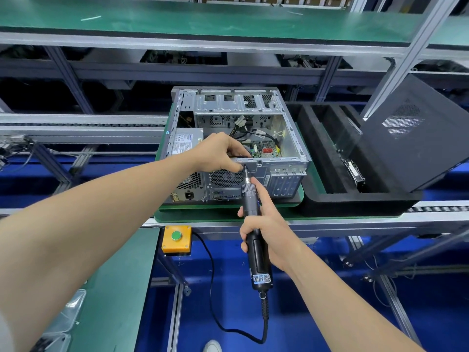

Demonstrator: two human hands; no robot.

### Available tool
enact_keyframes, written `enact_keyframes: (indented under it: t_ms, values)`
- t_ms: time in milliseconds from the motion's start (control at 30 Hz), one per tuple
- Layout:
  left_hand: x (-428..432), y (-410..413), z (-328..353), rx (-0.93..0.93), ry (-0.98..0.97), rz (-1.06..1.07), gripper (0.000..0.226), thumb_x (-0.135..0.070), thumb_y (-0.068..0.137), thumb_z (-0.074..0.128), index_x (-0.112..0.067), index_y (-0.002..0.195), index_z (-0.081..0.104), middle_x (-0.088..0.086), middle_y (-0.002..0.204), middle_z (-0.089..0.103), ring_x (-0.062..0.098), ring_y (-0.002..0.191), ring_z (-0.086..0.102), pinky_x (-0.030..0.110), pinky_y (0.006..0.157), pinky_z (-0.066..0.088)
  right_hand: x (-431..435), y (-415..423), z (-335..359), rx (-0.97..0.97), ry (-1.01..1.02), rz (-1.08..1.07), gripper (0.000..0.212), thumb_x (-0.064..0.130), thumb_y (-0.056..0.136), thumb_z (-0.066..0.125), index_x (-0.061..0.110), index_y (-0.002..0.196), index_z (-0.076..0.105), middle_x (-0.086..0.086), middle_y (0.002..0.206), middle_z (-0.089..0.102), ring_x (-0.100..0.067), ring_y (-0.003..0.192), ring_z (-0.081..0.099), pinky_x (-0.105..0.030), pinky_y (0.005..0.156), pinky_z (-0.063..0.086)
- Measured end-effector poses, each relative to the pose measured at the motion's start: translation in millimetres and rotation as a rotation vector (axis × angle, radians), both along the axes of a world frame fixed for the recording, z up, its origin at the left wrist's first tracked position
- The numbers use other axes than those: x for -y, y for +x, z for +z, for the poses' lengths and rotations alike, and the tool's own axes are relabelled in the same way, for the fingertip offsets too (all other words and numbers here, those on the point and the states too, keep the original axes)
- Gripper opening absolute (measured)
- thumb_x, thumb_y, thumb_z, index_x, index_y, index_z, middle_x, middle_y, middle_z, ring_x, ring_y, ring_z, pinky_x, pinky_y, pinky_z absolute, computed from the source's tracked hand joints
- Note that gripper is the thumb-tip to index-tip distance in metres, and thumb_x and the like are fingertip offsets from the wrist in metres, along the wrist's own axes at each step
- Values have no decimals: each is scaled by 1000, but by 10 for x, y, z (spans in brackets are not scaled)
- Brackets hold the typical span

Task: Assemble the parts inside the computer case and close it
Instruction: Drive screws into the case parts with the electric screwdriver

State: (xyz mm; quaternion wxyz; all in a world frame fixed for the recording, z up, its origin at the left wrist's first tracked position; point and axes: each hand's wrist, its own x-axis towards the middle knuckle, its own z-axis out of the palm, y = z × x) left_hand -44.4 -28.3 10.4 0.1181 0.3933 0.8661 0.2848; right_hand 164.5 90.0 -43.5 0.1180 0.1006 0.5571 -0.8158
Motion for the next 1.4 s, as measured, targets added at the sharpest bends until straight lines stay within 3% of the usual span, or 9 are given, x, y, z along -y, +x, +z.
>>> enact_keyframes:
  t_ms: [67,200,634,901,1234,1401]
  values:
    - [-10,1,-15,-25,5,-9,33,-25,78,82,-31,110,78,-46,76,61,-25,80,55,-2,63,37,-2,-5,9,7,6,-3,111,-15,66,58,72,135,45,-14,107,52,-28,61,47,-40,57,51]
    - [-30,41,-67,-133,16,-5,35,-26,76,84,-26,111,78,-39,81,54,-31,82,49,-6,64,32,17,-11,15,9,0,-1,110,-12,64,59,71,135,45,-13,104,53,-27,60,48,-39,57,50]
    - [-35,60,-51,-149,8,20,35,-33,77,85,-27,110,79,-31,85,61,-1,86,59,0,66,35,9,-7,-5,5,-54,-20,109,-10,63,61,69,135,48,-15,106,53,-27,60,49,-40,57,50]
    - [-46,29,-71,-104,41,32,34,-29,73,87,-28,106,80,-32,81,61,-25,79,53,-3,63,36,9,-19,10,17,-70,-7,111,-12,61,62,70,135,48,-15,108,53,-27,60,48,-39,58,50]
    - [-28,-13,-46,57,63,43,27,-26,78,77,-34,104,80,-31,82,71,-14,81,63,1,65,42,18,2,46,14,-76,-11,109,-13,63,58,69,135,49,-15,108,52,-26,60,46,-39,57,49]
    - [-19,-12,-56,1,81,21,23,-36,84,78,-31,106,80,-27,81,71,-15,77,61,1,63,40,20,6,50,14,-74,-11,109,-13,64,58,69,135,49,-15,107,53,-26,60,47,-39,57,49]
